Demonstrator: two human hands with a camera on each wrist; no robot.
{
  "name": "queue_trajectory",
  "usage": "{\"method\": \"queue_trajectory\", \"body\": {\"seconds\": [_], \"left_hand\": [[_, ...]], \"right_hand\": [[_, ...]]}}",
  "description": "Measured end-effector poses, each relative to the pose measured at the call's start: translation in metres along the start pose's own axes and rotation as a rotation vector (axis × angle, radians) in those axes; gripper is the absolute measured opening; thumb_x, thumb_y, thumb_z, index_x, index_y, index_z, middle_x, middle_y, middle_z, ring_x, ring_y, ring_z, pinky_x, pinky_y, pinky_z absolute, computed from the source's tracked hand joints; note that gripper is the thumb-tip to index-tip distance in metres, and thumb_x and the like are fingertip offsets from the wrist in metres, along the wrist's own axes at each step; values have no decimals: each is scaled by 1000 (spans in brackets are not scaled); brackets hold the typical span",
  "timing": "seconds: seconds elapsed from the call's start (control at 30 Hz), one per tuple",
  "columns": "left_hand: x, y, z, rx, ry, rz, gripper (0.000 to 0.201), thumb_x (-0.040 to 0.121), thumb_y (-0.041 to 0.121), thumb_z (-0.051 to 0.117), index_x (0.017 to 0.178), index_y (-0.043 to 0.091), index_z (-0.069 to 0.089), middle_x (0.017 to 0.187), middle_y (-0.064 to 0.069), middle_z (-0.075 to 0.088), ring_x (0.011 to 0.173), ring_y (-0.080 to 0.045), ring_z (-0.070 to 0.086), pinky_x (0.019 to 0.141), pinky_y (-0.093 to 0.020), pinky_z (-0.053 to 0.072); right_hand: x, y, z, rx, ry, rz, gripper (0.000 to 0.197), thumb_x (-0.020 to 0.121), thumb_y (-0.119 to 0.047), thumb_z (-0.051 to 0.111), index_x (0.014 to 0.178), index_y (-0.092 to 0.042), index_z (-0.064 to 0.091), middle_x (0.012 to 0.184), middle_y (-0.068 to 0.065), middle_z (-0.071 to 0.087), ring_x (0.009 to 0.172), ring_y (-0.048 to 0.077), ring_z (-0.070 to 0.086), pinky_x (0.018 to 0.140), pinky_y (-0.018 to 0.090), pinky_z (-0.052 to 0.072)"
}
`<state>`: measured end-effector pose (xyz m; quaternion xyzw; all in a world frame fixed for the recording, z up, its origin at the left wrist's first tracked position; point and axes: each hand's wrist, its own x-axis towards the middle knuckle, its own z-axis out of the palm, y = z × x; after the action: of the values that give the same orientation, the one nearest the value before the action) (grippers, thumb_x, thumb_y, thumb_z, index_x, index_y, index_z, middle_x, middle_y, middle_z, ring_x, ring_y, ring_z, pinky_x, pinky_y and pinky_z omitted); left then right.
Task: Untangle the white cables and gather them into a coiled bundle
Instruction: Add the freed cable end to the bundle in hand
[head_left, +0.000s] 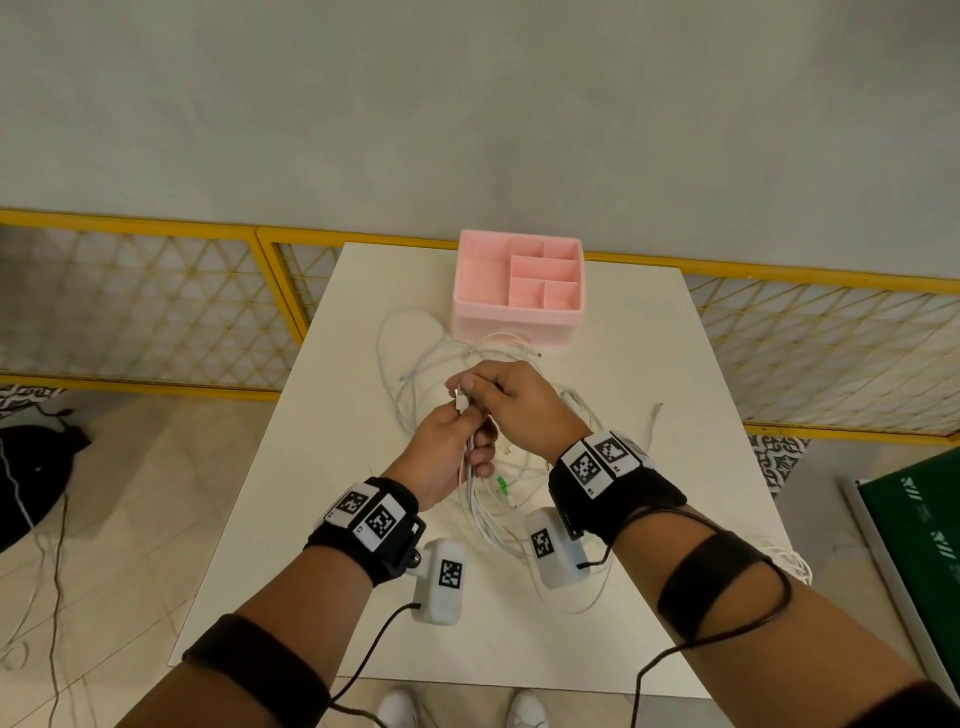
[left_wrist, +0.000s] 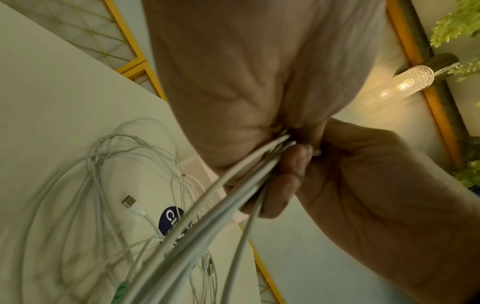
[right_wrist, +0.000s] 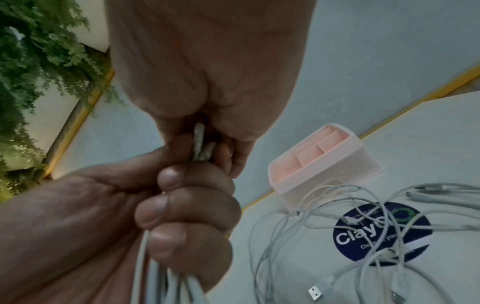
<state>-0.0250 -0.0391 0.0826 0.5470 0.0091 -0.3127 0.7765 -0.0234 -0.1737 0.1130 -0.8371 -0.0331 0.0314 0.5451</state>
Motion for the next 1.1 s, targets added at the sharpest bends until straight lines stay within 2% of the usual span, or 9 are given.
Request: {"method": "queue_trajectory", "body": {"seconds": [0.13,0.2,0.3,0.4,0.5,0.53,0.73,0.9,1.1], "left_hand": [[3,-2,-5,-94,22,12,33,106,33,48,81,15,60,61,2,32,51,-11,31,50,-27,34],[6,-1,-7,-182,69,52,28,105,33,48,89,14,59,59,3,32,49,-11,32,49,-27,35],[13,3,-10,-305,173,118,30,105,30,48,83,11,53,56,2,35,46,-12,34,53,-31,38],[19,9,-15,-437,228,151,28,106,32,46,85,14,50,58,3,33,47,-11,33,50,-28,39],[24,17,-26,-458,339,210,33,106,36,45,80,17,48,56,6,32,44,-9,30,42,-22,33],[26,19,-31,-444,381,231,34,106,37,46,78,18,47,55,6,31,43,-8,28,40,-21,30],[26,38,-69,-428,527,313,34,107,35,43,75,21,46,57,8,27,43,-7,21,38,-19,21],[23,45,-97,-397,557,323,35,107,36,42,74,22,44,55,8,25,41,-7,18,36,-18,17],[14,31,-87,-186,537,282,34,106,35,45,74,22,43,57,7,26,41,-6,18,38,-17,16]], "right_hand": [[-6,6,3,208,38,55,34,105,-26,46,135,-16,58,113,-1,66,89,-4,61,84,18,48],[-10,12,11,362,61,147,41,105,-29,47,145,-19,44,126,-3,60,106,5,63,96,27,50],[-19,22,28,419,-53,224,44,101,-20,56,143,-11,42,90,2,63,71,12,63,68,30,54],[-28,35,38,315,-183,196,37,98,-14,62,132,-12,49,72,5,63,60,21,57,59,31,49],[-32,44,36,42,-246,126,7,98,-24,61,96,-18,58,58,-10,52,50,6,44,56,24,38],[-33,48,33,-67,-259,101,18,99,-27,60,86,-15,58,58,-11,48,51,5,42,56,24,35],[-49,90,-22,-482,-252,175,37,98,-45,55,78,-15,60,72,1,59,71,20,57,72,36,45],[-73,128,-74,-575,-152,358,44,93,-51,62,62,-22,50,58,-5,49,58,11,49,63,33,39],[-84,147,-93,-591,63,484,47,90,-50,65,59,-17,50,55,-1,53,58,18,53,53,31,36]]}}
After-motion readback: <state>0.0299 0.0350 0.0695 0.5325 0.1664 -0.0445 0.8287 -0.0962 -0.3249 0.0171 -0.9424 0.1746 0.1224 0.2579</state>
